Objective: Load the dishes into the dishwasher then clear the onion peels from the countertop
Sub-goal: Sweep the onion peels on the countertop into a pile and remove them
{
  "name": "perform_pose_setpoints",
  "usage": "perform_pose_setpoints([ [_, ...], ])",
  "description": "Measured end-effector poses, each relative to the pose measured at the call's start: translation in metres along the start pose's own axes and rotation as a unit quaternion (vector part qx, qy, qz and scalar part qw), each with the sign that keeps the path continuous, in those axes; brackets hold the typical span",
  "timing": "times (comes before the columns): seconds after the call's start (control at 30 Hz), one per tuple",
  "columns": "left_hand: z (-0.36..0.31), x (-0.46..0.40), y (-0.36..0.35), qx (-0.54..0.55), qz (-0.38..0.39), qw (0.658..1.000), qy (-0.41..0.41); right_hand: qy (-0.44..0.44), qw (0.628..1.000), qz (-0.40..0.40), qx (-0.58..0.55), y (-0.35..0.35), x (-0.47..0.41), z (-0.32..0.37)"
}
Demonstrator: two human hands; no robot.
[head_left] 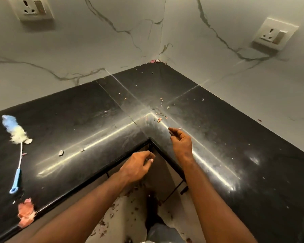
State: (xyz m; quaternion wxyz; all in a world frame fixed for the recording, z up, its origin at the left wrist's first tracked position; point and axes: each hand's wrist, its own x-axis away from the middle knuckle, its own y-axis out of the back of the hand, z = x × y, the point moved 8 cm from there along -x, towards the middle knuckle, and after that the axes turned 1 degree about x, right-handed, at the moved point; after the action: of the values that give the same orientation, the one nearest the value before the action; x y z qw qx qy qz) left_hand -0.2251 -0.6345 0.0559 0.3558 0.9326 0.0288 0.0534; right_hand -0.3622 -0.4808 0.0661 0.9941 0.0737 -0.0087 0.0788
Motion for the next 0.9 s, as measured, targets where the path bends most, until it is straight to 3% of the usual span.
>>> perform_pose_setpoints([
  [0.1,0.010,-0.041,0.011,-0.053,-0.025,0.998,-0.020,0.105,0.965,0.069,0.232,-0.027,-0.039,-0.007],
  [0.2,0.021,-0.092,0.019,-0.127,-0.019,0.992,0.002,0.149,0.862,0.191,0.446,-0.059,-0.075,-0.031],
  [0.27,0.027,-0.123,0.023,-0.179,0.006,0.984,0.018,0.138,0.809,0.210,0.532,-0.065,-0.095,-0.044],
  [0.33,0.034,-0.154,0.026,-0.228,0.036,0.972,0.034,0.130,0.791,0.206,0.561,-0.067,-0.113,-0.051],
  [0.53,0.053,-0.206,0.022,-0.357,0.107,0.923,0.095,0.134,0.799,0.169,0.562,-0.080,-0.176,-0.050],
  [0.63,0.051,-0.220,0.026,-0.395,0.152,0.902,0.085,0.128,0.815,0.167,0.540,-0.086,-0.202,-0.048],
  [0.77,0.045,-0.240,0.039,-0.434,0.198,0.877,0.052,0.111,0.867,0.142,0.465,-0.084,-0.244,-0.030],
  [0.9,0.042,-0.249,0.042,-0.468,0.244,0.849,0.035,0.052,0.858,0.152,0.488,-0.091,-0.270,-0.029],
])
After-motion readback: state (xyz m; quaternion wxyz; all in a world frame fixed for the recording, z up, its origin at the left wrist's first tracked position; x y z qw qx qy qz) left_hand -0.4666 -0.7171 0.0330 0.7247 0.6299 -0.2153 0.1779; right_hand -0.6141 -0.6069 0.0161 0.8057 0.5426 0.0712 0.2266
